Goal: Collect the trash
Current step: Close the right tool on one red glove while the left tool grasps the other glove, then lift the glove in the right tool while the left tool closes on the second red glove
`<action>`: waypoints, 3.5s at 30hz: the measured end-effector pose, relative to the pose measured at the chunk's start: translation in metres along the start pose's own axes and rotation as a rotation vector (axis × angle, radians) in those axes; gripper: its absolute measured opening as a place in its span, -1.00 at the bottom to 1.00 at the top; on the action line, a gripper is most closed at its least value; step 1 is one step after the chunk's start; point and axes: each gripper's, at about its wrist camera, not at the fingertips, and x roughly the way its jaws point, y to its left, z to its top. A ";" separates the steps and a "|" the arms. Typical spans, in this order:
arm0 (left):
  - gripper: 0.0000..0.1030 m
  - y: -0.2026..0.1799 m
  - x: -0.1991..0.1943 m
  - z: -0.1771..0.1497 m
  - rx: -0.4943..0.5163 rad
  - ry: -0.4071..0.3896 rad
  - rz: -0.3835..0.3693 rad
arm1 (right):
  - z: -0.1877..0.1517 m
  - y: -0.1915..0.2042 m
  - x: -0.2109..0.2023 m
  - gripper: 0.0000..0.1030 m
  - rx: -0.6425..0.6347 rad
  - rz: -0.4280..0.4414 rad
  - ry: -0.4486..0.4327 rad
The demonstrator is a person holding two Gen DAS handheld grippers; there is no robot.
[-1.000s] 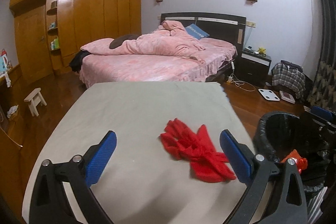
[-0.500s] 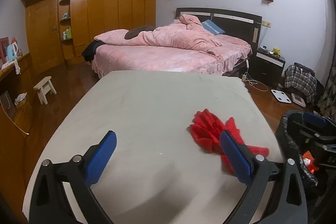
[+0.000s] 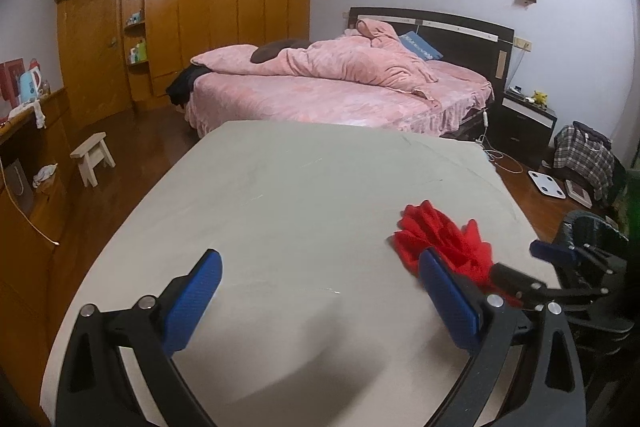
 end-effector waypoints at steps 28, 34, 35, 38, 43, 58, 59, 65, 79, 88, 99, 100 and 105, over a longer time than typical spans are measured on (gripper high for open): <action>0.88 -0.007 0.001 0.004 -0.004 0.002 -0.016 | 0.012 0.005 -0.017 -0.83 -0.031 0.130 -0.015; 0.88 -0.009 -0.004 0.006 -0.006 -0.010 -0.022 | 0.021 -0.008 -0.039 -0.84 0.018 0.141 -0.061; 0.88 -0.010 -0.004 0.007 -0.006 -0.011 -0.024 | 0.022 -0.010 -0.043 -0.84 0.023 0.142 -0.069; 0.88 -0.012 -0.004 0.006 -0.008 -0.010 -0.031 | 0.021 -0.012 -0.039 -0.84 0.015 0.129 -0.047; 0.88 -0.014 0.001 0.005 -0.001 0.002 -0.035 | 0.011 -0.010 -0.019 -0.77 0.019 0.135 0.023; 0.88 -0.002 0.015 0.000 -0.018 0.037 -0.006 | -0.006 0.009 0.023 -0.53 -0.052 0.120 0.123; 0.88 -0.002 0.015 0.000 -0.017 0.036 -0.007 | -0.006 0.009 0.023 -0.71 -0.053 0.124 0.124; 0.88 -0.006 0.010 0.000 -0.008 0.024 -0.018 | 0.001 0.004 0.001 -0.85 -0.043 0.164 0.064; 0.88 -0.051 0.007 0.006 0.034 0.016 -0.091 | 0.022 -0.047 -0.060 -0.85 0.072 0.073 -0.065; 0.84 -0.096 0.046 -0.007 0.059 0.098 -0.139 | 0.008 -0.084 -0.063 -0.85 0.136 0.016 -0.064; 0.62 -0.123 0.093 -0.017 0.055 0.243 -0.175 | -0.003 -0.098 -0.046 -0.83 0.170 0.021 -0.034; 0.53 -0.124 0.098 -0.018 0.054 0.264 -0.180 | -0.003 -0.099 -0.045 -0.83 0.173 0.021 -0.032; 0.09 -0.133 0.101 -0.022 0.081 0.290 -0.195 | -0.004 -0.103 -0.044 -0.83 0.185 0.016 -0.029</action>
